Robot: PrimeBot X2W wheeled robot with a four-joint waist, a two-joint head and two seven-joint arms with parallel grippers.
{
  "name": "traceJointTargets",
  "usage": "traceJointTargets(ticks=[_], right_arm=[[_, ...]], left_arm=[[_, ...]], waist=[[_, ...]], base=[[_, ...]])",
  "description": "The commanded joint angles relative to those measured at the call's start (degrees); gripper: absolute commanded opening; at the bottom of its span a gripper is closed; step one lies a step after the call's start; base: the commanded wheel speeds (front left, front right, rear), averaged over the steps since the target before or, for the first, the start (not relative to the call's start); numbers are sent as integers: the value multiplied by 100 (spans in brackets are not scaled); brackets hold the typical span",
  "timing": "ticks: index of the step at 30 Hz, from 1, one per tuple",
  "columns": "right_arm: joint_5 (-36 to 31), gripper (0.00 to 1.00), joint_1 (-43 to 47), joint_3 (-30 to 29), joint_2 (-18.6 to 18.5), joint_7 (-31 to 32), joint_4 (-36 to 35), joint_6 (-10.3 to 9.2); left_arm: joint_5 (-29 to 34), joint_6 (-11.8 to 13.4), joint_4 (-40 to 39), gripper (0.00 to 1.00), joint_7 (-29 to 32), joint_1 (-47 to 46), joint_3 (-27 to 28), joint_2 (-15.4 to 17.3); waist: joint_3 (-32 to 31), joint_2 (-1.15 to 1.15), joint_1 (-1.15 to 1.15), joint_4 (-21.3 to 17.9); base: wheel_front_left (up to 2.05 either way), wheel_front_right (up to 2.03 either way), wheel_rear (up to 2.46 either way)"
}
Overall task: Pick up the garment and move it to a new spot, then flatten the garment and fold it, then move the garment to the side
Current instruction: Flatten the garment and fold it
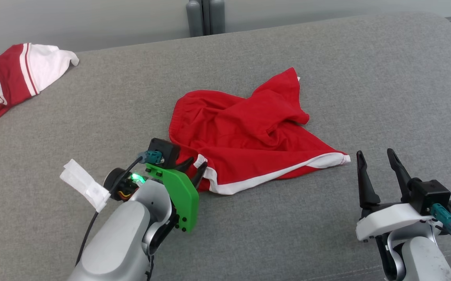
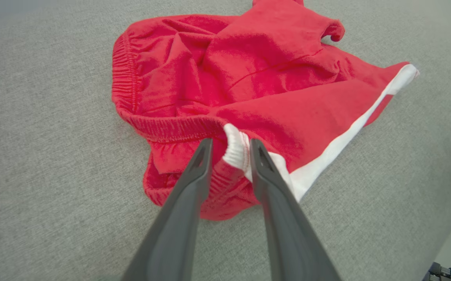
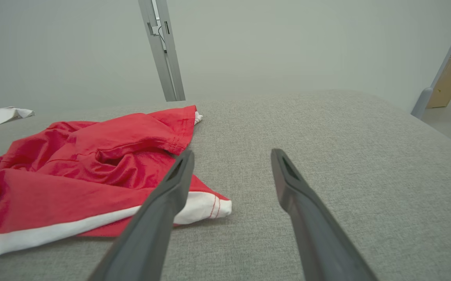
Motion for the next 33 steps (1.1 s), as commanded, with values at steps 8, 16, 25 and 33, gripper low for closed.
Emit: traceJointTargets(ticks=[8, 16, 25, 33], right_arm=[[-83, 100, -98, -108, -11, -3, 67, -8], [-206, 100, -233, -319, -12, -3, 545, -8], [-405, 100, -739, -392, -57, -3, 1613, -8], [-225, 92, -1254, 44, -148, -3, 2385, -8]], left_arm=[[32, -22, 136, 42, 37, 51, -160, 50], [34, -16, 331, 0, -142, 13, -244, -33], [-101, 135, 326, 0, -564, 165, -55, -4], [-154, 194, 275, 0, -742, 249, -36, -38]], waist=[[78, 0, 0, 33], [145, 0, 0, 70], [220, 0, 0, 202], [253, 0, 0, 341]], base=[[0, 0, 0], [0, 0, 0], [0, 0, 0], [0, 0, 0]])
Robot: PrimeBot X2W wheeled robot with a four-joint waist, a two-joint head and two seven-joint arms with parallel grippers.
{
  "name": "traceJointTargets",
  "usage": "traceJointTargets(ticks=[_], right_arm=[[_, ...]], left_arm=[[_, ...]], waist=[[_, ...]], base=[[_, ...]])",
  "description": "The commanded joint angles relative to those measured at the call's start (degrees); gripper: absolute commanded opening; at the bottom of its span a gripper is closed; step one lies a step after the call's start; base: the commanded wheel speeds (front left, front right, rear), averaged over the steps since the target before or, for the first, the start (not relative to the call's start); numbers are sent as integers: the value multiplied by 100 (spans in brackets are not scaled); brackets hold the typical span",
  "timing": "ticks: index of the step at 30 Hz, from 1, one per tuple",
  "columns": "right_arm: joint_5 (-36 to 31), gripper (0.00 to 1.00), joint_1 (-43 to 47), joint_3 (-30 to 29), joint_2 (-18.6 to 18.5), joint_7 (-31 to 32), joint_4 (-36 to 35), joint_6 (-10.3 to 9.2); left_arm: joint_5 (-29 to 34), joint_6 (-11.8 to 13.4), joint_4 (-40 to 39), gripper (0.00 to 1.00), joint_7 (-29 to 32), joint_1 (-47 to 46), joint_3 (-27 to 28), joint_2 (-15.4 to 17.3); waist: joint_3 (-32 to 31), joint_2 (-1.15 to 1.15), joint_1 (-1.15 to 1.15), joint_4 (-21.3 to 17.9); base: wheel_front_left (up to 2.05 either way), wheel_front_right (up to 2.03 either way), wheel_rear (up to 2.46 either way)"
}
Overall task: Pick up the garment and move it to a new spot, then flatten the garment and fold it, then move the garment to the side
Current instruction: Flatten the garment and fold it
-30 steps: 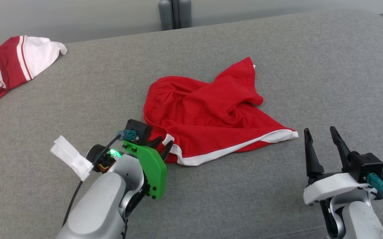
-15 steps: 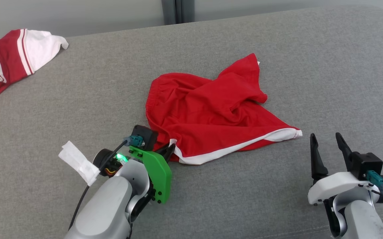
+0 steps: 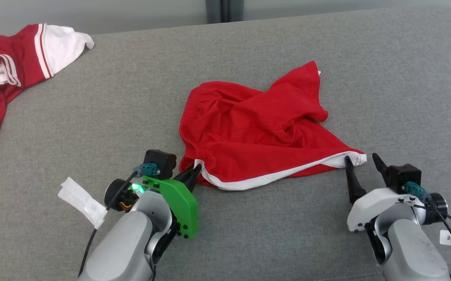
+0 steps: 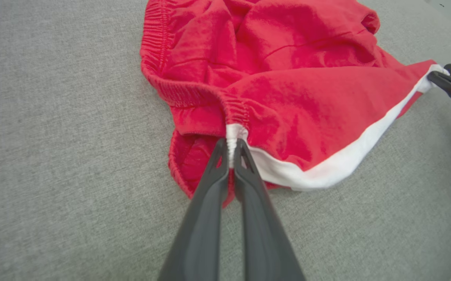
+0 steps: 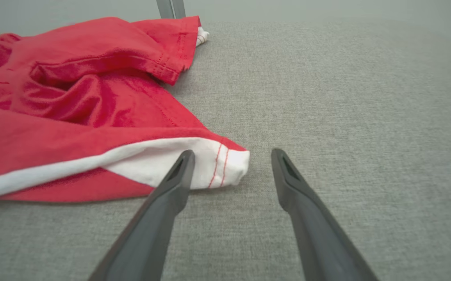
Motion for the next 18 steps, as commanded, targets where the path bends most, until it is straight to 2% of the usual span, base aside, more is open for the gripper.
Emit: traceJointTargets(ticks=[1, 2, 3, 7, 9, 10, 18], right_arm=[[81, 78, -101, 78, -12, -3, 89, -8], [115, 64, -130, 131, -22, -3, 133, -8], [164, 55, -151, 192, -34, -3, 200, -8], [343, 34, -234, 428, -80, -3, 332, -8], [413, 8, -262, 500, -102, -3, 376, -8], [446, 0, -274, 523, -103, -3, 373, -8], [608, 0, -19, 453, -124, -3, -239, -8]], left_arm=[[-39, 15, -12, 0, -41, 78, 10, -3], [-42, 15, -19, 0, -51, 77, 4, -7], [-46, 16, -29, 0, -48, 71, -3, -13], [-53, 40, -66, 0, -102, 52, -2, 0], [-60, 52, -81, 0, -125, 55, 11, 17], [-70, 62, -86, 0, -143, 60, 20, 23], [-207, 115, -270, 0, -521, 137, 207, -5]], waist=[[10, 0, 0, 33], [12, 0, 0, 42], [15, 0, 0, 53], [28, 0, 0, 65], [29, 0, 0, 61], [27, 0, 0, 58], [-102, 0, 0, -6]], base=[[0, 0, 0], [0, 0, 0], [0, 0, 0], [0, 0, 0], [0, 0, 0], [0, 0, 0], [0, 0, 0]])
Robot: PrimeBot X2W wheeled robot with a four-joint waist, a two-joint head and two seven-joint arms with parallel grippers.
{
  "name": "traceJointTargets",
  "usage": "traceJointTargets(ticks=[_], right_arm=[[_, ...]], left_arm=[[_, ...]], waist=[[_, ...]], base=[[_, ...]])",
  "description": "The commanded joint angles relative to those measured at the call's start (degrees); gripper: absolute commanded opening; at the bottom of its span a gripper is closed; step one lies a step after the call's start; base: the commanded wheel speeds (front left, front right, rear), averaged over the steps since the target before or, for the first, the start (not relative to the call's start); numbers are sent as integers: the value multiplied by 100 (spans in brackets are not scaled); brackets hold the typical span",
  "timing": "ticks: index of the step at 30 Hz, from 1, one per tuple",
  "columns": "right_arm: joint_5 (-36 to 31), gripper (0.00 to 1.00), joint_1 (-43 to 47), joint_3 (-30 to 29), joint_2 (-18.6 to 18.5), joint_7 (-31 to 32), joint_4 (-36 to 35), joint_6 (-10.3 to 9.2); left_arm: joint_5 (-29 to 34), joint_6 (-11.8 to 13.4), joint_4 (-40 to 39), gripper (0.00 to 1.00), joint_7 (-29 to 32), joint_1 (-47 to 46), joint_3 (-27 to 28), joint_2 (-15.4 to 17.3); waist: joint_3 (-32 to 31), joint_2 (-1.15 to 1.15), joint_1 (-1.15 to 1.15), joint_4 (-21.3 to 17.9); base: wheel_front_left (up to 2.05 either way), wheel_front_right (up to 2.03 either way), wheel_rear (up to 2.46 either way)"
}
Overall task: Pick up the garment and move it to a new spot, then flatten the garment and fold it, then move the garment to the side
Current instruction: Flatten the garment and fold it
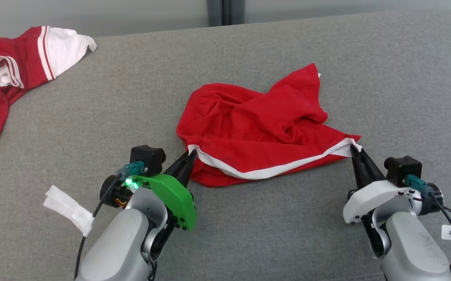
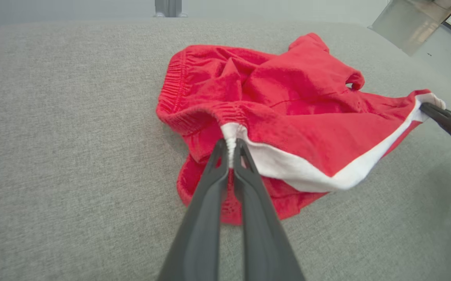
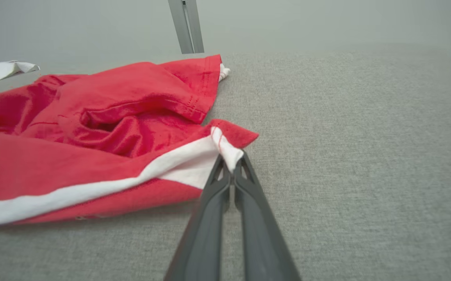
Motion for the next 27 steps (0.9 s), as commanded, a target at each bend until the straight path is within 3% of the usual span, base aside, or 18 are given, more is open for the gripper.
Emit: traceJointTargets(ticks=[1, 8, 14, 27], right_arm=[[50, 0, 120, -20, -20, -3, -194, -8], [162, 0, 444, 74, -76, -3, -1448, -8], [279, 0, 759, 129, -206, 73, -2694, -8], [241, 0, 1385, -258, -275, 1091, -5859, -8]], left_arm=[[-58, 31, -66, 0, -117, 97, 75, -11], [-332, 48, -599, 0, -676, 290, 412, -44], [-661, 44, -1592, 0, -1041, 599, 767, 23], [-1328, 370, -4623, 0, -487, 916, 1380, 462]], waist=[[-84, 0, 0, -37], [-518, 0, 0, -165], [-1025, 0, 0, -292], [-1298, 0, 0, -484]], base=[[0, 0, 0], [0, 0, 0], [0, 0, 0], [0, 0, 0]])
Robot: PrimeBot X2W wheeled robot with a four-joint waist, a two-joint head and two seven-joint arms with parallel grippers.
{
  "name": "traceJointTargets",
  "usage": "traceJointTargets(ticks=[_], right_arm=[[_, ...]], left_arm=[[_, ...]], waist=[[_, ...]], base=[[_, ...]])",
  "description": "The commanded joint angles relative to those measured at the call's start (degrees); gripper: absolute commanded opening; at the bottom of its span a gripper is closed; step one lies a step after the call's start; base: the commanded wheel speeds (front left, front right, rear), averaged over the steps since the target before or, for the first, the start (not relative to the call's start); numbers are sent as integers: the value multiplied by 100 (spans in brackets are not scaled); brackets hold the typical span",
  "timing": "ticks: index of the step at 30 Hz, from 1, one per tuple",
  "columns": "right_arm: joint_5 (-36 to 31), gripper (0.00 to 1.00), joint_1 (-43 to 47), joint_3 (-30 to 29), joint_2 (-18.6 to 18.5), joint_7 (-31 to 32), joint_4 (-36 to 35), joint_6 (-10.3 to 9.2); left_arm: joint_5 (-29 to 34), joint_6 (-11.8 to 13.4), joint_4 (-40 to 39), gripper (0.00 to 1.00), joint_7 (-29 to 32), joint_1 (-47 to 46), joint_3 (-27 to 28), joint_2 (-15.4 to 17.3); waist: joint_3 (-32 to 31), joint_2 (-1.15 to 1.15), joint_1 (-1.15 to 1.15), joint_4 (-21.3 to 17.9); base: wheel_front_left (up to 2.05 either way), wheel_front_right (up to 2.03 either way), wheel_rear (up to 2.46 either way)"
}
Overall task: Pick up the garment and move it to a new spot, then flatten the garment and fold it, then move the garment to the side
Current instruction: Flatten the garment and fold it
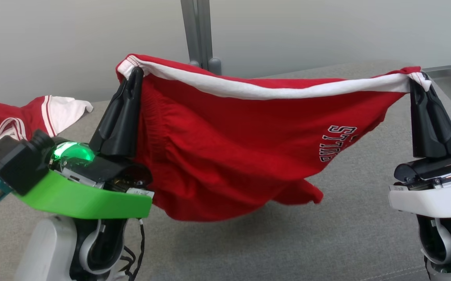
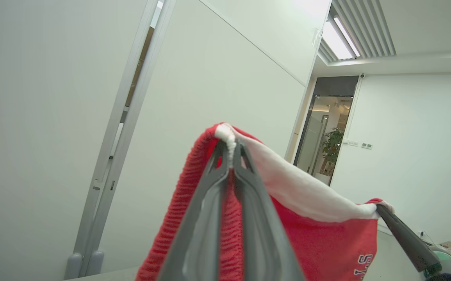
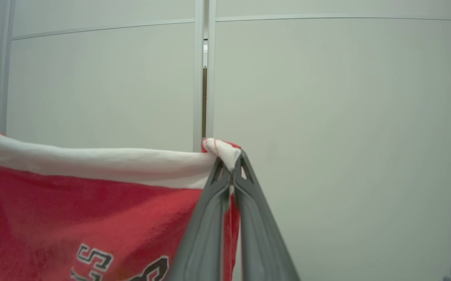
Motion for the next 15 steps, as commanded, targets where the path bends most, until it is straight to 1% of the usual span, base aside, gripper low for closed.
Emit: traceJointTargets(ticks=[1, 4, 7, 10, 12, 13, 15], right_arm=[[36, 0, 80, -27, 3, 107, -145, -8], [119, 0, 79, -87, 43, 296, -265, -8], [342, 0, -157, -21, 118, 406, -58, -8], [470, 0, -617, 157, 33, 417, 397, -8], [377, 0, -1107, 312, -113, 398, 832, -8], [449, 0, -1494, 416, -103, 364, 1096, -7], [391, 0, -2259, 503, -191, 268, 1573, -7]], left_arm=[[-95, 56, -131, 0, 116, 30, 40, 70], [-152, 122, -192, 0, 346, -126, 72, 165], [-207, 125, 52, 0, 532, -385, 45, 194], [-195, 49, 474, 0, 715, -840, -17, 210], [-109, 24, 881, 0, 828, -1325, -20, 226], [-30, -11, 1126, 0, 869, -1663, -32, 232], [143, -44, 1560, 0, 869, -2272, -28, 230]], waist=[[32, 0, 0, -26], [145, 0, 0, -33], [438, 0, 0, -44], [805, 0, 0, -80], [1065, 0, 0, -116], [1212, 0, 0, -150], [1458, 0, 0, -212]], base=[[0, 0, 0], [0, 0, 0], [0, 0, 0], [0, 0, 0], [0, 0, 0], [0, 0, 0], [0, 0, 0]])
